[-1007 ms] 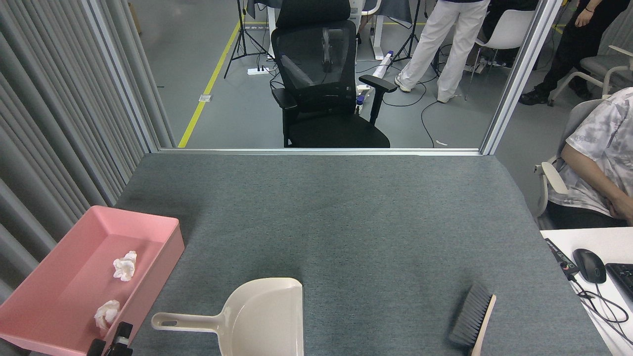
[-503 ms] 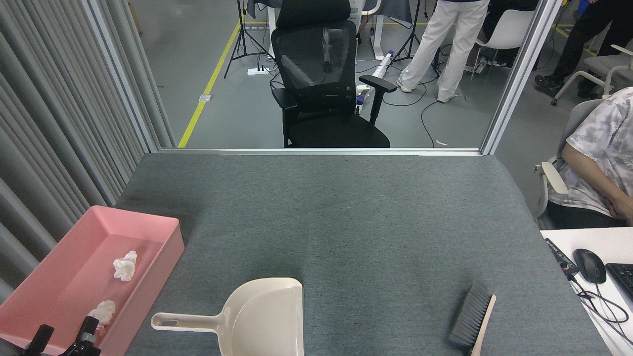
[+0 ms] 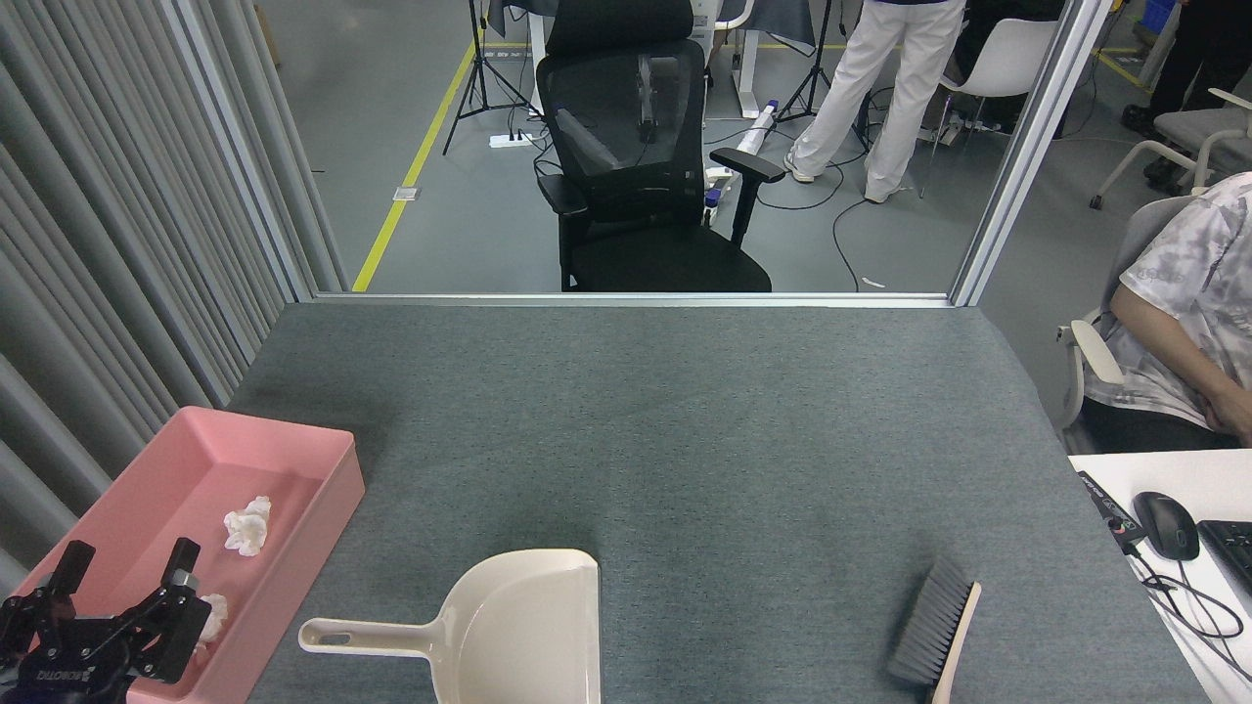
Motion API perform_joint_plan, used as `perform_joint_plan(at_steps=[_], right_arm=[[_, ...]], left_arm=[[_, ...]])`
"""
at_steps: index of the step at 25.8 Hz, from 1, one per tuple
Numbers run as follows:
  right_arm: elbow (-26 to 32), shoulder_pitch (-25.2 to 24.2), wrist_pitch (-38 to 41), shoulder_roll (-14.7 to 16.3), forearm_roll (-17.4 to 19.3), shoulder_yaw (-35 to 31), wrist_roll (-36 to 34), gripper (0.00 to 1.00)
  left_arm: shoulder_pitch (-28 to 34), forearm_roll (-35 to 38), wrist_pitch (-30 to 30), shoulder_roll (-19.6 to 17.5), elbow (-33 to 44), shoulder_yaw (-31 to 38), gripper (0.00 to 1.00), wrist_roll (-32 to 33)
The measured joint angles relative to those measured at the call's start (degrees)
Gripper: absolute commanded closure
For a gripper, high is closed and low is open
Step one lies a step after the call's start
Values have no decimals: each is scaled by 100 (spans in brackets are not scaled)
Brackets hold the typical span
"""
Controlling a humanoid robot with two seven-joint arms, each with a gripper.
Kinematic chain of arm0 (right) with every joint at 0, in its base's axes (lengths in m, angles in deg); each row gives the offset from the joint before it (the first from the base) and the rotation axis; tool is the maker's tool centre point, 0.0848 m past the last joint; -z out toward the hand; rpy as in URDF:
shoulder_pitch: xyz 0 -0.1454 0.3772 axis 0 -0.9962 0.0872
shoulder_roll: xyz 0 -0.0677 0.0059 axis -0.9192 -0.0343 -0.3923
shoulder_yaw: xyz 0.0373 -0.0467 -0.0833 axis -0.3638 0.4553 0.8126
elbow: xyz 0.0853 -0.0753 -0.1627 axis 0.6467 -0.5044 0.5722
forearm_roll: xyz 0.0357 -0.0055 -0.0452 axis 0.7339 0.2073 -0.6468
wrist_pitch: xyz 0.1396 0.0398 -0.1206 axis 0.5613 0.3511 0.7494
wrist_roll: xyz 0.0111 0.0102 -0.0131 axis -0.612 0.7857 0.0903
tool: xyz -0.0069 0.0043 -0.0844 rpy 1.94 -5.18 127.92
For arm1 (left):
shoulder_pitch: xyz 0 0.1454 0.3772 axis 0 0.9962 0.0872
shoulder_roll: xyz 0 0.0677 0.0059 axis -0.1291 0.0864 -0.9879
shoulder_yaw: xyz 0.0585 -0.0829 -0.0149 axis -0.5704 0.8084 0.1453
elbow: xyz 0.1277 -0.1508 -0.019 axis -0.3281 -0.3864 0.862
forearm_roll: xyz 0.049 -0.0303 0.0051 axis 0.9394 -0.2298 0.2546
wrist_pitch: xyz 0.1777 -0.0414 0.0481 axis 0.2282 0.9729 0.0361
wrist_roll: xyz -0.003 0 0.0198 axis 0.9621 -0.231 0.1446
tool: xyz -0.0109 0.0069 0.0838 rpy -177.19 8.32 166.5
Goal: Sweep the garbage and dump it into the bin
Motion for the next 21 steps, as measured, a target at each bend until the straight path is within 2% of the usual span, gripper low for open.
perform_joint_plan(at_steps=[4, 9, 21], right_arm=[[69, 54, -11, 30, 10, -13, 56, 2], [160, 150, -7, 77, 11, -17, 138, 2], [152, 602, -20, 621, 6, -185, 498, 1]], left_arm=[[-140, 557, -12, 111, -1, -279, 0, -28], [3, 856, -180, 210, 0, -654, 0, -205], [588, 1292, -472, 496, 0, -1017, 0, -387]])
